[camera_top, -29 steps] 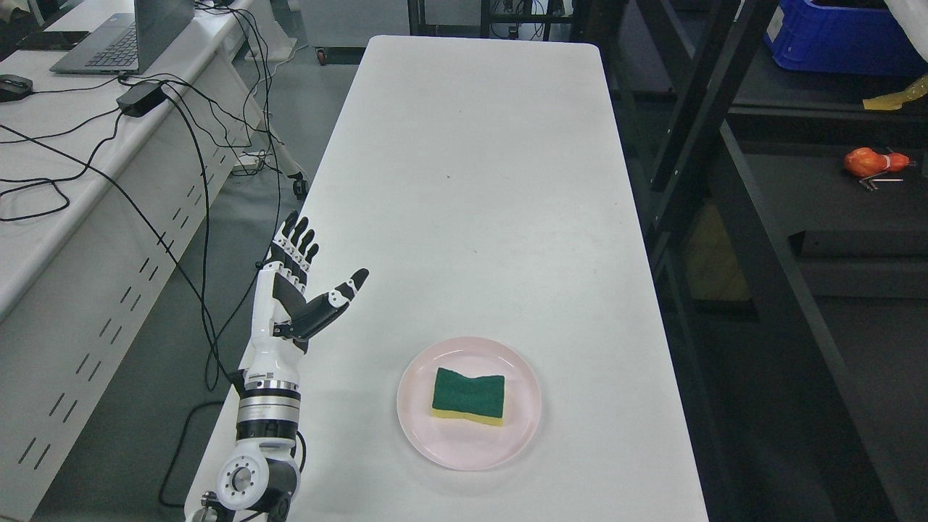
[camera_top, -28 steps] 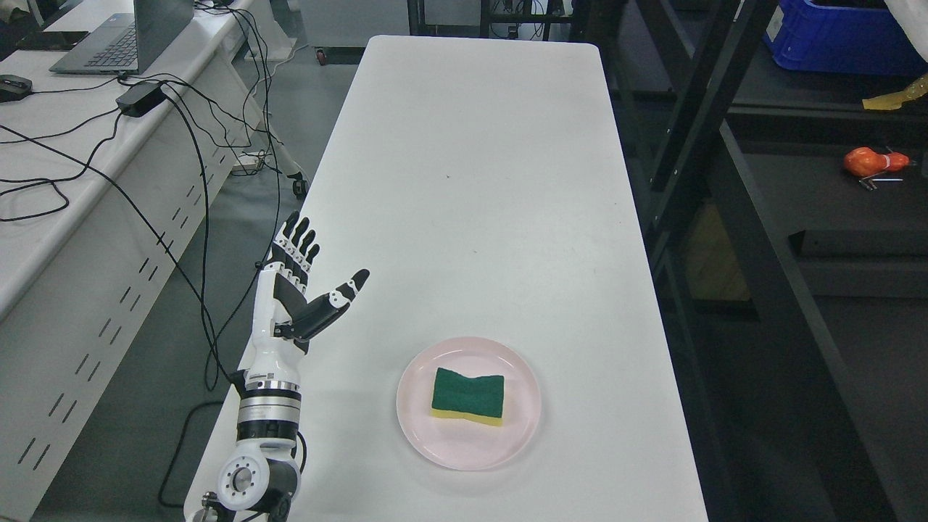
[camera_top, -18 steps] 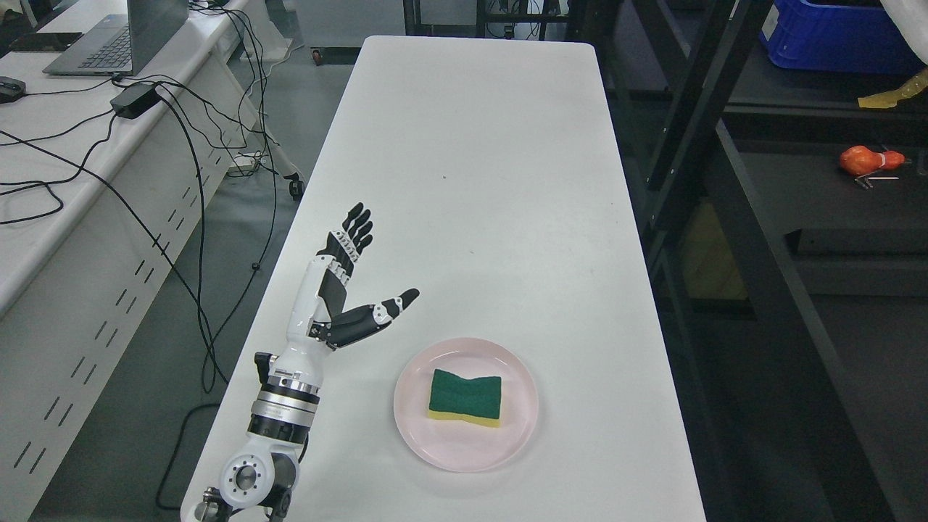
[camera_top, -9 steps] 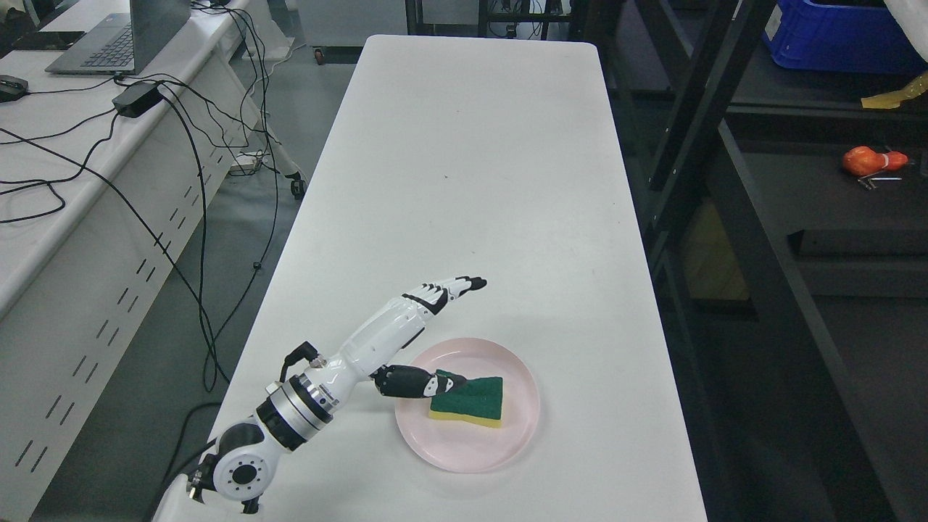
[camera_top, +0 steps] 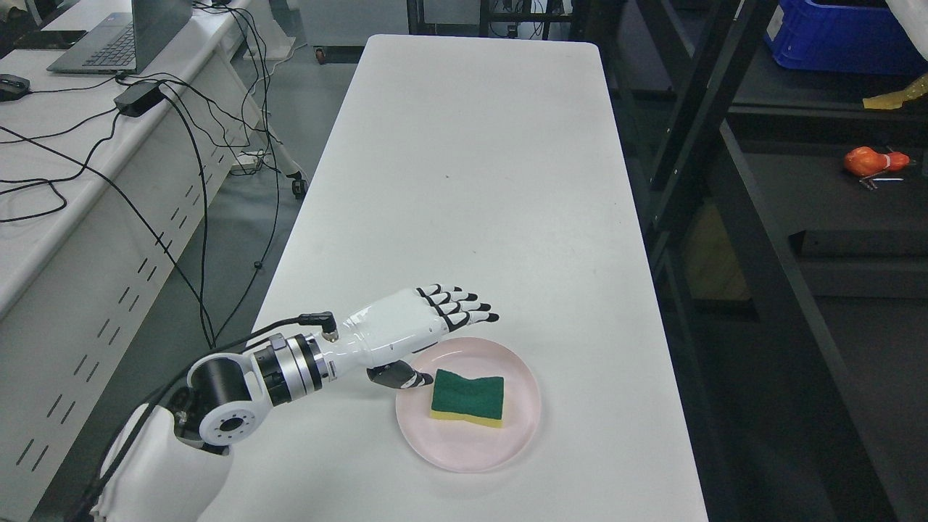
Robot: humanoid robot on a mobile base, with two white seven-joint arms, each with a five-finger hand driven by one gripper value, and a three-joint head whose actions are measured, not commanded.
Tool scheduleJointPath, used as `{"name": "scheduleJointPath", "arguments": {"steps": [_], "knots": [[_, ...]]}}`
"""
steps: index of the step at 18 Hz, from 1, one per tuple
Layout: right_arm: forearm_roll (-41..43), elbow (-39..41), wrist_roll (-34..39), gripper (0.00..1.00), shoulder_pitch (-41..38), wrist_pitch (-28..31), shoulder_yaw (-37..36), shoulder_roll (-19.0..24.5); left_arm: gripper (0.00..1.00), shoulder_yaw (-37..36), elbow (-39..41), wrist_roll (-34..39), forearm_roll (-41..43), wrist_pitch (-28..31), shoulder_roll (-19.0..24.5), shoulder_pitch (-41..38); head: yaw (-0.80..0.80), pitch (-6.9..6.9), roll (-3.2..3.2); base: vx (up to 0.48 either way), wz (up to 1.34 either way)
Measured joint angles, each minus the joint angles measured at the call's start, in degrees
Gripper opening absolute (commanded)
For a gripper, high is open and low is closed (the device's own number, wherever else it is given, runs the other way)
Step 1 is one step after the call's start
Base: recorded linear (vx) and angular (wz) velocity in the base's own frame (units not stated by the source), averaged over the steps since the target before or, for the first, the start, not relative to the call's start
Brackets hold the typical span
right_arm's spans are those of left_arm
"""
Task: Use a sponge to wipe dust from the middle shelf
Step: 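Close the left hand fingers around the sponge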
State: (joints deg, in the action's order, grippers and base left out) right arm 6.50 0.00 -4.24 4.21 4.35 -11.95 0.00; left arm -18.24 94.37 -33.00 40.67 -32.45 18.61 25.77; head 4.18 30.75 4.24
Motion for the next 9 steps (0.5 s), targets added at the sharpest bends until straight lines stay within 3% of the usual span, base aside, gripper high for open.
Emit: {"name": "scheduleJointPath", "arguments": {"steps": [9], "knots": [[0.0,0.0,0.0,1.00,0.0,0.0,0.0,0.0,0.94,-12.3,-0.6,-1.5,5.2,0.3,2.8,6.1,0.00,0.00,0.00,0.000,0.00]]}}
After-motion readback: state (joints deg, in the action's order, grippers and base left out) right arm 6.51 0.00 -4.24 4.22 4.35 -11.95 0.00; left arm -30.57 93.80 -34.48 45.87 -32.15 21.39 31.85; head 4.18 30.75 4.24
